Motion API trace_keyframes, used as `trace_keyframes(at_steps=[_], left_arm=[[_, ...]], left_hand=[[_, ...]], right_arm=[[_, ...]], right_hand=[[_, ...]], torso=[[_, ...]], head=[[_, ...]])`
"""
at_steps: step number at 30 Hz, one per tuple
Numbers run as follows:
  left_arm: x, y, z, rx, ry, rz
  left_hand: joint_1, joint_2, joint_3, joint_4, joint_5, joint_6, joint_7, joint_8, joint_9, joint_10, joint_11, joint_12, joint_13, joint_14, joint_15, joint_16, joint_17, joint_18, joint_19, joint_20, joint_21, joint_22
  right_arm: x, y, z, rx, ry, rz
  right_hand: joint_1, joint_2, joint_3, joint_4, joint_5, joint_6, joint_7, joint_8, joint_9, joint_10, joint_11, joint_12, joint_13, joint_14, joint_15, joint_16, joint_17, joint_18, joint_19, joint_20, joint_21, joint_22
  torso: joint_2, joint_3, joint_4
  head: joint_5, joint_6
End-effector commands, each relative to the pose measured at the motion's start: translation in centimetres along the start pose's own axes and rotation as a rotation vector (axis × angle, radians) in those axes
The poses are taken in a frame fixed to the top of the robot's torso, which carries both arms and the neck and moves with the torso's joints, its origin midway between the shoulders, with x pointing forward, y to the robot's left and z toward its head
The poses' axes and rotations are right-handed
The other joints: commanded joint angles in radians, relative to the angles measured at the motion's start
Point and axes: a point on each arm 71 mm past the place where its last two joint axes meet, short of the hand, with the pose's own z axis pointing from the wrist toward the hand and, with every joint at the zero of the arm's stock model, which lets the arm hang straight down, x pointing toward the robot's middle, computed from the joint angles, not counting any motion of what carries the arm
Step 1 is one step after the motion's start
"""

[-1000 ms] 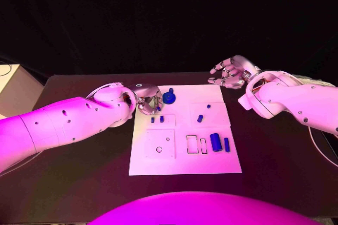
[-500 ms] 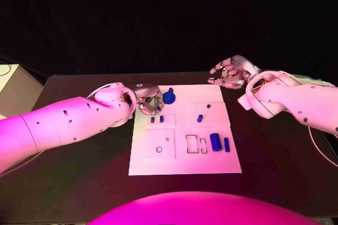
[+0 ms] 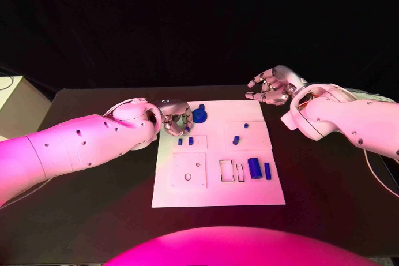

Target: Assemble the parts on the task board

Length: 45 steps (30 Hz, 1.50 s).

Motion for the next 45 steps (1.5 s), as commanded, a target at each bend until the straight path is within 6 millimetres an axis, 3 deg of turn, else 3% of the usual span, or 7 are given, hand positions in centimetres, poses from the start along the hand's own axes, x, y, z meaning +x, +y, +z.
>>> trace_keyframes(at_steps=[1, 20, 29, 45], left_arm=[[0.71, -0.07, -0.05, 0.002, 0.044, 0.009], [0.56, -0.2, -0.1, 0.012, 0.007, -0.003], [0.56, -0.15, -0.13, 0.01, 0.004, -0.011], [0.53, -0.11, -0.16, 0.007, -0.005, -0.013]], left_hand=[[0.0, 0.007, -0.007, 0.0, 0.004, 0.007, -0.001, 0.003, 0.006, 0.005, -0.001, 0.005, 0.002, 0.006, -0.001, 0.004, -0.001, -0.004, 0.0, -0.006, -0.002, -0.002], [-0.006, 0.001, -0.014, 0.002, 0.005, -0.01, 0.002, -0.007, 0.003, -0.009, 0.004, -0.002, 0.006, -0.004, 0.002, -0.002, -0.015, -0.001, -0.011, -0.008, -0.014, -0.014], [-0.012, -0.012, -0.018, 0.003, 0.006, -0.063, 0.017, -0.042, -0.012, -0.032, 0.017, -0.005, 0.019, -0.017, 0.013, -0.003, -0.022, 0.002, -0.023, 0.0, -0.028, -0.024], [-0.012, -0.017, -0.023, 0.004, 0.006, -0.082, 0.021, -0.054, -0.016, -0.04, 0.019, 0.01, 0.034, -0.018, 0.016, 0.001, -0.02, 0.001, -0.022, 0.003, -0.027, -0.022]], right_arm=[[0.11, 0.12, -0.01, -0.015, 0.013, -0.007], [0.13, 0.11, 0.03, -0.015, 0.013, -0.008], [0.14, 0.09, 0.04, -0.013, 0.015, -0.008], [0.13, 0.06, 0.04, -0.011, 0.015, -0.008]], right_hand=[[-0.009, -0.002, 0.004, 0.0, 0.004, -0.006, 0.0, 0.005, 0.001, -0.006, -0.004, -0.006, -0.001, 0.013, 0.0, -0.005, 0.0, 0.019, -0.003, -0.002, -0.005, 0.024], [-0.015, -0.002, 0.004, -0.002, 0.007, -0.007, 0.0, 0.007, 0.002, -0.005, -0.004, -0.006, -0.004, 0.014, -0.001, -0.009, -0.001, 0.019, -0.002, -0.003, -0.01, 0.021], [-0.015, -0.002, 0.004, -0.002, 0.007, -0.007, 0.0, 0.007, 0.002, -0.005, -0.004, -0.006, -0.004, 0.014, -0.001, -0.009, -0.001, 0.019, -0.002, -0.003, -0.01, 0.021], [-0.016, -0.003, 0.004, -0.002, 0.007, -0.008, 0.0, 0.007, 0.002, -0.005, -0.004, -0.007, -0.006, 0.015, -0.001, -0.01, -0.001, 0.019, -0.001, -0.003, -0.012, 0.019]], torso=[[0.0, -0.0002, 0.0006], [0.0, -0.0007, 0.0009], [0.0, 0.0, -0.0001], [0.0, -0.0003, 0.0002]], head=[[-0.003, 0.0], [-0.003, 0.0], [-0.002, 0.0], [-0.002, 0.0]])
